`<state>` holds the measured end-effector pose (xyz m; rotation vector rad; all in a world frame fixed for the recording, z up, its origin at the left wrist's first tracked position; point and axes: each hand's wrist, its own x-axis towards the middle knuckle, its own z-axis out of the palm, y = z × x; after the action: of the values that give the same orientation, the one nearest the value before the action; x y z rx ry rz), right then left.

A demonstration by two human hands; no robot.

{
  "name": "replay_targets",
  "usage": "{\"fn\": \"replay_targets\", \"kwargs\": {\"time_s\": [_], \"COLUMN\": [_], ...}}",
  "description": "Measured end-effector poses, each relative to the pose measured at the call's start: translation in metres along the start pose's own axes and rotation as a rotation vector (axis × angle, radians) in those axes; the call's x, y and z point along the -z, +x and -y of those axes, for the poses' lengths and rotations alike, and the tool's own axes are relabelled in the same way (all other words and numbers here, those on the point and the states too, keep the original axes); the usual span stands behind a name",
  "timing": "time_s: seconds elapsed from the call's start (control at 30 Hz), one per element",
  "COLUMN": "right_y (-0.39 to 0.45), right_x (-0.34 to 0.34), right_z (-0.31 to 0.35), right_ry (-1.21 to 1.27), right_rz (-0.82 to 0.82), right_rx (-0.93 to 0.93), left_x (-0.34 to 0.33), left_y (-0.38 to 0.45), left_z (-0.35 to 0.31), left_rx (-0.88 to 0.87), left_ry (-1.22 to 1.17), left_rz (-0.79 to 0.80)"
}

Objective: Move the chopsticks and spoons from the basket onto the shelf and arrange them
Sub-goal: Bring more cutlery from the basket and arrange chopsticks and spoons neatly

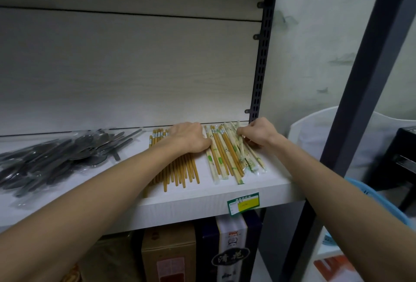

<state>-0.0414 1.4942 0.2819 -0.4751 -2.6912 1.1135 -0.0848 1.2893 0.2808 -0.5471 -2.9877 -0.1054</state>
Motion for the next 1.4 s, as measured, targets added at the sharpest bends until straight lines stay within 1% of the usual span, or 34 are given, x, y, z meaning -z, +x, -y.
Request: {"fn": "replay_targets", "kwargs": {"time_s": [0.1,0.2,0.3,0.37,0.5,0.6,0.67,0.73,0.8,0.93,0.97,1.0,1.03,1.1,1.13,1.17,1.2,1.27,1.4], "right_y": [-0.001,0.001,0.002,0.003,0.005,0.006,0.006,0.007,0.008,0.009,0.01,0.011,0.011,0.01,0.009,0.009,0.009,0.008,0.003], "right_x": [0.0,0.0,0.0,0.002,0.005,0.006,0.005,0.004,0.003,0.001,0.001,0.0,0.0,-0.002,-0.002,-0.001,-0.001,0.0,-0.002], "right_z": [-0.002,-0.005,-0.003,-0.002,-0.001,-0.003,-0.005,-0.005,-0.003,0.0,0.0,0.001,0.001,0.002,0.004,0.005,0.007,0.01,0.02], "right_ry": [0.024,0.032,0.011,0.009,0.053,0.126,0.158,0.198,0.236,0.24,0.233,0.218,0.187,0.083,0.025,-0.021,-0.048,-0.069,-0.072], "right_rz": [-0.014,-0.022,-0.011,0.011,0.039,0.049,0.051,0.044,0.037,0.052,0.054,0.055,0.058,0.072,0.079,0.086,0.096,0.122,0.179], "right_rx": [0.009,-0.001,0.003,0.002,-0.032,-0.056,-0.056,-0.063,-0.067,-0.054,-0.049,-0.04,-0.027,0.008,0.027,0.04,0.052,0.065,0.057], "left_x": [0.006,0.006,0.011,0.018,0.026,0.015,0.007,0.004,0.005,0.008,0.006,0.005,0.002,-0.001,-0.002,-0.002,-0.003,-0.004,-0.003], "left_y": [0.001,0.002,0.004,0.009,0.016,0.018,0.021,0.023,0.024,0.022,0.023,0.024,0.024,0.021,0.018,0.016,0.014,0.012,0.014], "left_z": [-0.003,-0.007,-0.006,-0.006,-0.025,-0.046,-0.053,-0.054,-0.053,-0.054,-0.052,-0.049,-0.045,-0.035,-0.03,-0.026,-0.023,-0.017,-0.01], "left_rx": [0.014,0.029,0.063,0.051,-0.007,0.032,0.063,0.096,0.122,0.132,0.114,0.083,0.046,-0.027,-0.057,-0.077,-0.078,-0.05,0.037], "left_ry": [-0.009,-0.055,-0.221,-0.339,-0.513,-0.588,-0.628,-0.69,-0.774,-0.894,-0.874,-0.796,-0.675,-0.392,-0.282,-0.214,-0.178,-0.194,-0.212], "left_rz": [0.04,0.035,-0.041,-0.096,-0.04,0.023,0.02,0.026,0.065,0.088,0.083,0.055,-0.001,-0.169,-0.227,-0.244,-0.212,-0.129,-0.105]}}
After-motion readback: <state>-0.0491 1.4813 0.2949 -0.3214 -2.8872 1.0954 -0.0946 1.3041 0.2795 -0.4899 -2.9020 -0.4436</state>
